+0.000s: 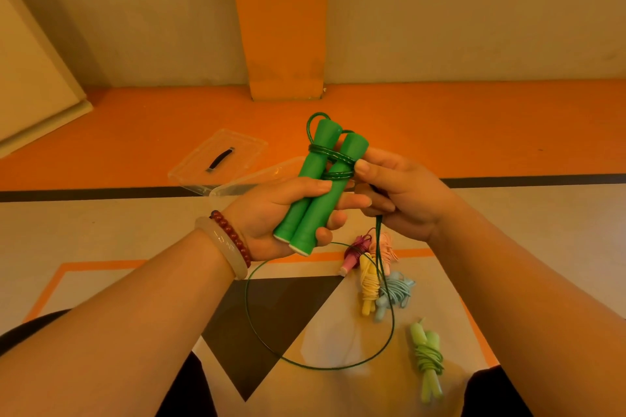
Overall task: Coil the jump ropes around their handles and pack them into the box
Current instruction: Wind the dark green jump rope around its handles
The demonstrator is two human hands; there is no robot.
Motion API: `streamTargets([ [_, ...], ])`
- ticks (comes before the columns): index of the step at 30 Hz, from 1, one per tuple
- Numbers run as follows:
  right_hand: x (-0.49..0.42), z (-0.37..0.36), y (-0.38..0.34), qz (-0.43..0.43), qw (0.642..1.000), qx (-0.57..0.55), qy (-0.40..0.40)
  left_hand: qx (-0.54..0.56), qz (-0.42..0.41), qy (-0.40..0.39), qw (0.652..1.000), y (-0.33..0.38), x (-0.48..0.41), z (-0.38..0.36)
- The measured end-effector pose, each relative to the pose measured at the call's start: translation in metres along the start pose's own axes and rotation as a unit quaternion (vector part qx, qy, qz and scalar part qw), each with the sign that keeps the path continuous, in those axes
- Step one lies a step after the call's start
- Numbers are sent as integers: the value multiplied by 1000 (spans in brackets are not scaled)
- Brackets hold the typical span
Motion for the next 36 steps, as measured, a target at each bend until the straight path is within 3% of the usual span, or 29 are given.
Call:
streamTargets([
  [7,-4,-2,-1,44,997,35,50,22,-14,56,998,-3,-7,3],
  [11,-4,-2,1,52,987,85,124,-108,-70,127,983,1,-11,7],
  [15,-5,-2,4,55,983,86,153,-152,-153,182,960,2,-12,11],
  [17,-6,-3,3,54,980,89,167,-234,-216,245,916,3,-12,14],
  [18,-6,-3,3,53,978,94,180,-300,-253,280,876,3,-11,15],
  [20,-6,-3,4,47,971,105,210,-482,-304,346,745,3,-11,18],
  [22,-6,-4,8,32,962,130,237,-610,-290,389,627,1,-14,20],
  [24,-4,-9,13,12,953,155,259,-649,-242,407,596,-3,-20,23],
  [27,-3,-17,17,0,949,165,269,-654,-202,420,596,-8,-25,22],
  [29,-4,-20,18,3,950,163,266,-634,-210,413,619,-9,-28,23],
  [36,-5,-14,0,19,955,239,176,-504,-240,318,767,5,-20,16],
])
Point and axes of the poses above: each hand's wrist, its own x-axis away from the middle knuckle, its own z-axis out of the back of the hand, y = z × x, the point moved 2 cm from there along -x, towards the middle knuckle, and after that the axes turned 8 degrees about z, right-handed, at the moved point
